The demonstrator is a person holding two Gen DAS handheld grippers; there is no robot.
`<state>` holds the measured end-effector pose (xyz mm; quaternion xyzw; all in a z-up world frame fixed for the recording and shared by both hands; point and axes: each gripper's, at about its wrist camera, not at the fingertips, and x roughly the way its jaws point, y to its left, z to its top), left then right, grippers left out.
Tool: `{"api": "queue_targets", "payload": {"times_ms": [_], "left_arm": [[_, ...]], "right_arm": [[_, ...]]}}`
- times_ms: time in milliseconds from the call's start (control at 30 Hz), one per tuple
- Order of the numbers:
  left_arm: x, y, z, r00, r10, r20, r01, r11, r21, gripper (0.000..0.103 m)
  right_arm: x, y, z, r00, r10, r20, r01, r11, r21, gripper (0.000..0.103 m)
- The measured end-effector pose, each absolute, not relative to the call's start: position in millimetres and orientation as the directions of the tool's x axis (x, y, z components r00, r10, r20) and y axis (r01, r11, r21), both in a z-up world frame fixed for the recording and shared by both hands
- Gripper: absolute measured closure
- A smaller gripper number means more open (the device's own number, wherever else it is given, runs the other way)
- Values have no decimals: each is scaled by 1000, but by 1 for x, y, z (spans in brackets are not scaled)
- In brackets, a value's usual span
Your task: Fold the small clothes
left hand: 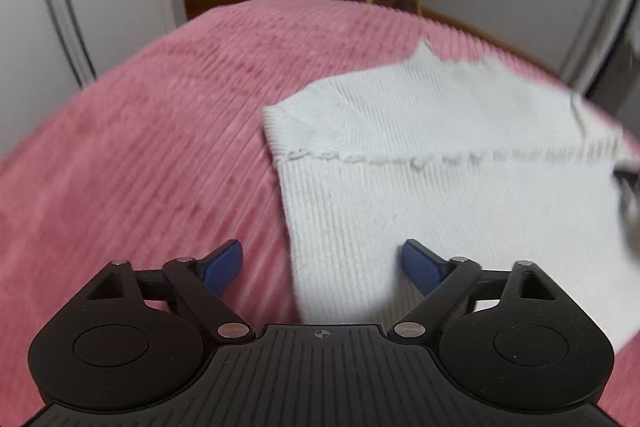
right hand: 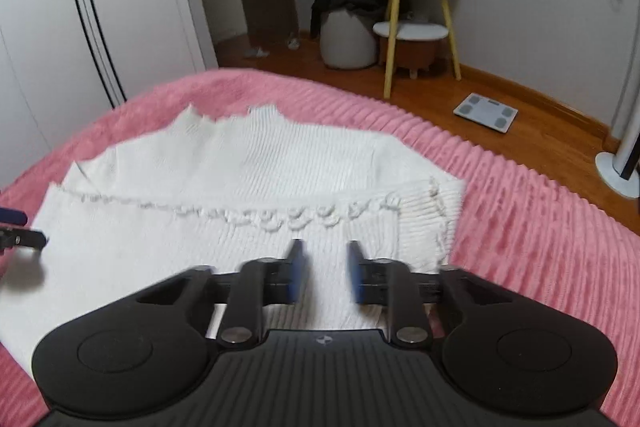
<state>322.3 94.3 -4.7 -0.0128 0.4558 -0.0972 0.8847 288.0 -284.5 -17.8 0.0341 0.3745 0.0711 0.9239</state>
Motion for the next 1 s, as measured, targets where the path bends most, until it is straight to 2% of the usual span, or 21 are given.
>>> {"api": "queue_targets", "payload": {"times_ms": [67, 200, 300, 367, 433, 600, 700, 733, 800, 833, 900, 967, 1000], "left_arm": [[325, 99, -7, 542, -238, -806, 135, 971, -196, 35], [322, 94, -5, 543, -269, -795, 135, 963, -233, 48], [319, 91, -4, 549, -257, -795, 142, 966, -214, 54], [319, 93, -3, 553, -260, -792, 144, 966, -217, 60], [320, 97, -2, 556, -265, -788, 131, 964, -232, 65], [319, 100, -3, 561, -280, -779, 138, 960, -245, 67], [321, 100, -6, 569, -278, -774, 125, 959, -253, 54], [322, 100, -6, 577, -272, -770, 117, 961, -251, 48], [326, 100, -6, 586, -262, -767, 102, 963, -251, 42], [328, 100, -6, 586, -266, -765, 92, 960, -263, 42], [331, 99, -7, 586, -257, -769, 73, 961, -266, 49], [332, 95, -7, 578, -240, -780, 78, 968, -240, 66], [331, 92, -6, 582, -215, -784, 80, 975, -208, 69]], "right_arm": [[286, -282, -19, 713, 164, -682, -124, 986, 107, 97], [281, -280, -18, 728, 202, -654, -162, 979, 123, 99], [283, -281, -16, 754, 135, -643, -117, 991, 70, 97], [284, -286, -14, 769, 78, -634, -60, 997, 49, 82], [282, -292, -13, 777, 75, -625, -49, 997, 59, 80], [281, -305, -15, 772, 62, -633, -15, 997, 79, 68], [287, -309, -23, 734, 108, -671, -25, 991, 133, 67], [288, -307, -24, 730, 116, -673, -27, 990, 141, 68], [288, -303, -23, 728, 139, -671, -49, 987, 151, 79], [288, -301, -22, 725, 158, -670, -69, 985, 158, 93], [288, -294, -20, 725, 164, -669, -95, 986, 140, 95], [286, -290, -17, 729, 172, -663, -119, 985, 125, 97], [284, -289, -15, 734, 177, -656, -125, 984, 126, 97]]}}
